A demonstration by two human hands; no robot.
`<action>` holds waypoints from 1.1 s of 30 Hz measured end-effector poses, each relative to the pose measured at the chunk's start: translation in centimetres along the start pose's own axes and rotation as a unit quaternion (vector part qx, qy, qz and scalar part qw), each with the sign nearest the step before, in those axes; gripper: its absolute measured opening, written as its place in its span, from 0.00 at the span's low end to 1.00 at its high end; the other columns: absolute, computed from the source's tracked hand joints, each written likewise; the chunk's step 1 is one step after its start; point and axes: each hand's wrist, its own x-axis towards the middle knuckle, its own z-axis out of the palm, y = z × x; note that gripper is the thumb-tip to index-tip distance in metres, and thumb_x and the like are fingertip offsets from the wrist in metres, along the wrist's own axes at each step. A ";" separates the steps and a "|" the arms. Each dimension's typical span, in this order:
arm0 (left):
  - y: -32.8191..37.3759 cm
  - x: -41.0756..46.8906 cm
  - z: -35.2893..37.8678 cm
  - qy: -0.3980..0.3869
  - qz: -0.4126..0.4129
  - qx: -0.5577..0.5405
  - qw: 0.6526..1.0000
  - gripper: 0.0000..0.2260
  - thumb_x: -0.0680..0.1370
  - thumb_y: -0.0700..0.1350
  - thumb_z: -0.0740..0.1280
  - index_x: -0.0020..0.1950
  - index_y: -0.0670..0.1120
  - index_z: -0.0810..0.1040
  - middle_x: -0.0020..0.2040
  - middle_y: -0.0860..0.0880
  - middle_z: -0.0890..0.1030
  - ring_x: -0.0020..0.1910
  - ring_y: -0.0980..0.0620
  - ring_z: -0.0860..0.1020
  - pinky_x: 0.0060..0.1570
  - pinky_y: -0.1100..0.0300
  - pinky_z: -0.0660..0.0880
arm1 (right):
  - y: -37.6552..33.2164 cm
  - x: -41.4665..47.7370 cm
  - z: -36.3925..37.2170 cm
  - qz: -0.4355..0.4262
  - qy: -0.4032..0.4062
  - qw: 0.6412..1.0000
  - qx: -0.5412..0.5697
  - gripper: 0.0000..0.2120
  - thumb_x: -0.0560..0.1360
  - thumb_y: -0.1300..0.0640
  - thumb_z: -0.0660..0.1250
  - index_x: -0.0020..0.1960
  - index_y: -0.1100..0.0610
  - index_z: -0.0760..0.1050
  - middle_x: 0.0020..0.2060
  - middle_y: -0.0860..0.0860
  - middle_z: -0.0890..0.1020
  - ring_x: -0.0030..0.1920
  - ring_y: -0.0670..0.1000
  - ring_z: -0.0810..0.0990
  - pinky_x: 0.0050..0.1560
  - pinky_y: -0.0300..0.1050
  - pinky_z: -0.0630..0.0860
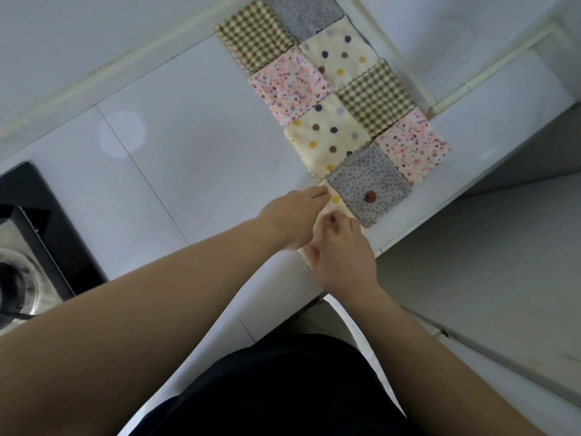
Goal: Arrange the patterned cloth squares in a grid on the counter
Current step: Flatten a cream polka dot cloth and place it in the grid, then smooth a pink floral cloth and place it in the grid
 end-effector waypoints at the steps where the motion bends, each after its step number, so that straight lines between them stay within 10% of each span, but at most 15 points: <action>1: 0.0 0.1 0.1 -0.003 0.000 0.002 1.000 0.33 0.82 0.40 0.61 0.83 0.51 0.51 0.83 0.57 0.49 0.76 0.46 0.64 0.69 0.54 0.69 | 0.0 0.0 0.1 0.001 -0.004 1.000 0.000 0.27 0.75 0.45 0.69 0.64 0.65 0.75 0.55 0.59 0.77 0.53 0.60 0.76 0.41 0.51 0.78; 9: -0.7 -1.1 -0.4 0.049 -0.049 -0.150 0.986 0.30 0.80 0.35 0.60 0.80 0.56 0.63 0.80 0.58 0.60 0.77 0.52 0.63 0.72 0.56 0.67 | -0.4 0.1 -1.1 0.019 -0.043 0.998 0.032 0.27 0.80 0.46 0.63 0.71 0.64 0.70 0.64 0.58 0.73 0.63 0.59 0.72 0.51 0.52 0.76; 14: -1.1 -5.0 -0.2 0.115 -0.086 -0.229 0.963 0.26 0.80 0.34 0.56 0.72 0.56 0.73 0.68 0.58 0.75 0.64 0.54 0.77 0.63 0.57 0.74 | -0.7 0.1 -2.7 0.011 -0.010 0.999 0.048 0.13 0.80 0.52 0.60 0.54 0.60 0.77 0.53 0.54 0.78 0.53 0.57 0.76 0.43 0.50 0.73; 33: -4.0 -28.9 10.7 0.315 -0.118 -0.330 0.882 0.13 0.83 0.43 0.60 0.63 0.56 0.79 0.58 0.60 0.80 0.49 0.60 0.80 0.43 0.71 0.71 | -14.9 -10.7 -6.7 -0.065 0.059 0.994 0.068 0.13 0.82 0.49 0.58 0.51 0.52 0.79 0.43 0.49 0.81 0.41 0.53 0.79 0.41 0.48 0.78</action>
